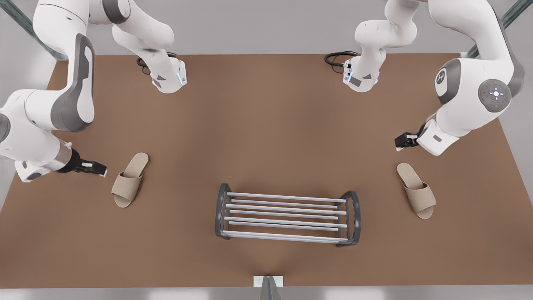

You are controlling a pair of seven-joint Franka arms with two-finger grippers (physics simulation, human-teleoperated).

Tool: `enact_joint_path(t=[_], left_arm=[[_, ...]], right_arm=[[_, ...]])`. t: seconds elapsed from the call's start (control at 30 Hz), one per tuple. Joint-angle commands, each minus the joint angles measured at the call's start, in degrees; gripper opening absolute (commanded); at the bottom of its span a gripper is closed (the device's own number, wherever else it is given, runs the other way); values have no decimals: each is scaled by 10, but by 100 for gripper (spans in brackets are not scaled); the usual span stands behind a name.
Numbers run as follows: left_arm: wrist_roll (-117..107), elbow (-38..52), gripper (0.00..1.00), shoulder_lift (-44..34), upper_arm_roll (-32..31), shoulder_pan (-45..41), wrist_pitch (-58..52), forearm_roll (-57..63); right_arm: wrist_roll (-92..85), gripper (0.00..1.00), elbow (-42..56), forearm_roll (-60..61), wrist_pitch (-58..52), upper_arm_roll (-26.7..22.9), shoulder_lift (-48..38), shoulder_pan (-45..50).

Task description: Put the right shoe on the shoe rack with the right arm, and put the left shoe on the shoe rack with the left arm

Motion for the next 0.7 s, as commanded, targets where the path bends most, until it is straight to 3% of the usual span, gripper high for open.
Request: enact_joint_path(t=[0.0, 0.13, 0.17, 0.2, 0.23, 0.3, 0.33, 0.4, 0.43, 0.5, 0.57, 0.6, 0.63, 0.67], left_arm=[[-56, 0, 100, 1, 0, 5, 41, 5], [-155, 54, 100, 33, -15, 3, 11, 30], [-151, 47, 100, 25, -14, 11, 42, 54], [-131, 2, 100, 17, -18, 7, 133, 135], [-131, -127, 100, -20, -27, 11, 297, 172], [-139, -357, 100, -58, -28, 49, 683, 176], [-139, -399, 100, -44, -27, 58, 788, 176], [-141, -414, 99, -27, -27, 69, 792, 175], [-141, -453, 99, -8, -27, 86, 874, 174], [-140, -475, 99, 3, -25, 100, 911, 175], [-139, -478, 99, 10, -26, 134, 918, 176], [-139, -478, 99, 40, -26, 156, 974, 176], [-137, -477, 99, 82, -23, 163, 1039, 175], [-137, -477, 99, 83, -21, 163, 1041, 175]], right_arm=[[46, 100, -28, 3, 76, 0, -30, -1], [-17, 100, 0, -11, 55, -1, -21, -13], [-9, 100, -3, -16, 101, 0, -16, -3], [-10, 100, -1, -15, 123, 2, -15, 12], [-7, 100, -11, -11, 120, 5, -7, 22], [-5, 100, 1, 3, 150, 7, 14, 19], [36, 100, -7, -10, 188, 8, 12, 30], [15, 100, -67, -21, 347, 8, 16, 14], [6, 100, -101, -23, 390, 8, 15, -8], [5, 100, -254, -23, 621, 8, -22, -20], [10, 100, -304, -22, 794, 8, -5, -47], [11, 100, -324, -22, 958, 7, 43, -54], [15, 100, -353, -22, 1031, 8, 64, -72], [17, 100, -393, -21, 1030, 8, 48, -81]])
